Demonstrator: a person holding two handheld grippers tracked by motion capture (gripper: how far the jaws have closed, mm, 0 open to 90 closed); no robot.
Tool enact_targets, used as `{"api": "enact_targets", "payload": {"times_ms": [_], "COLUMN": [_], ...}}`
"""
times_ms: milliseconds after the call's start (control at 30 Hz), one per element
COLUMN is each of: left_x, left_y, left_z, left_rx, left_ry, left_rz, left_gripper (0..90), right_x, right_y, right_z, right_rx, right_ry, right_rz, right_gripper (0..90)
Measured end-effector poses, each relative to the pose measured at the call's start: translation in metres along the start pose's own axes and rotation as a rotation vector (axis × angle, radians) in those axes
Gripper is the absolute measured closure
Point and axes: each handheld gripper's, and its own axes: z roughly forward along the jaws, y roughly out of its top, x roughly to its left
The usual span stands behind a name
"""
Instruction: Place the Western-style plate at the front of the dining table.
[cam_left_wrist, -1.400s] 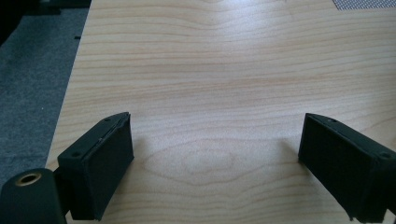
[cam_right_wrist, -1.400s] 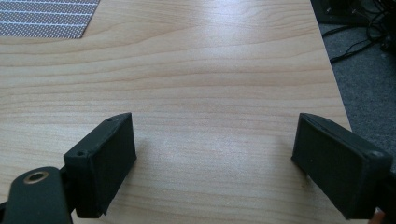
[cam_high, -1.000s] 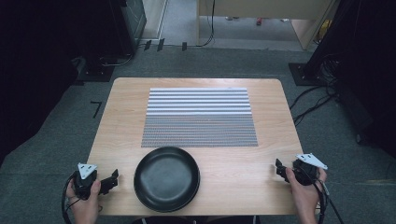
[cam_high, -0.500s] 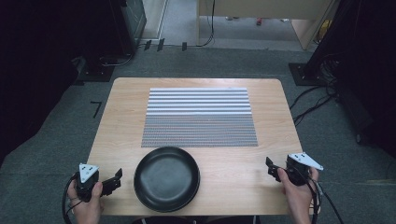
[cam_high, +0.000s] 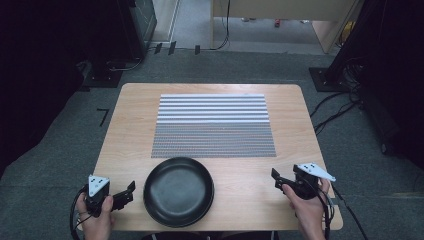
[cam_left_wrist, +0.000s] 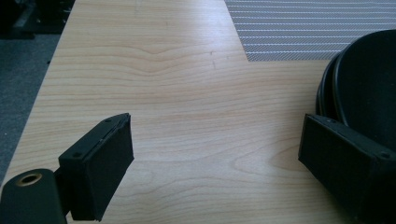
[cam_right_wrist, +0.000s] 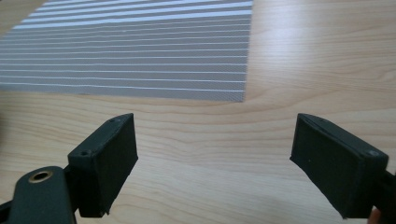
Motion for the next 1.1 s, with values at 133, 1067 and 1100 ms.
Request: {"api": "enact_targets", "payload": {"times_ms": [133, 1067, 1100], "left_x": [-0.004, -0.031, -0.033], "left_y": [0.001, 0.006, 0.006], "left_z": [-0.002, -0.006, -0.006], "left_rx": [-0.007, 0.008, 0.009], "left_ry": [-0.018, -0.168, -0.165], "left_rz": [-0.005, -0.025, -0.03], "left_gripper": [10.1, 11.3, 12.6], "right_x": [0.014, 0.083, 0.086], "right_y": [0.002, 0.007, 0.007], "right_z": [0.0, 0.014, 0.015], "right_rx": [0.001, 0.051, 0.054], "right_ry": [0.026, 0.134, 0.135], "right_rz": [-0.015, -0.06, -0.065], "right_gripper": [13.7, 16.0, 16.1]}}
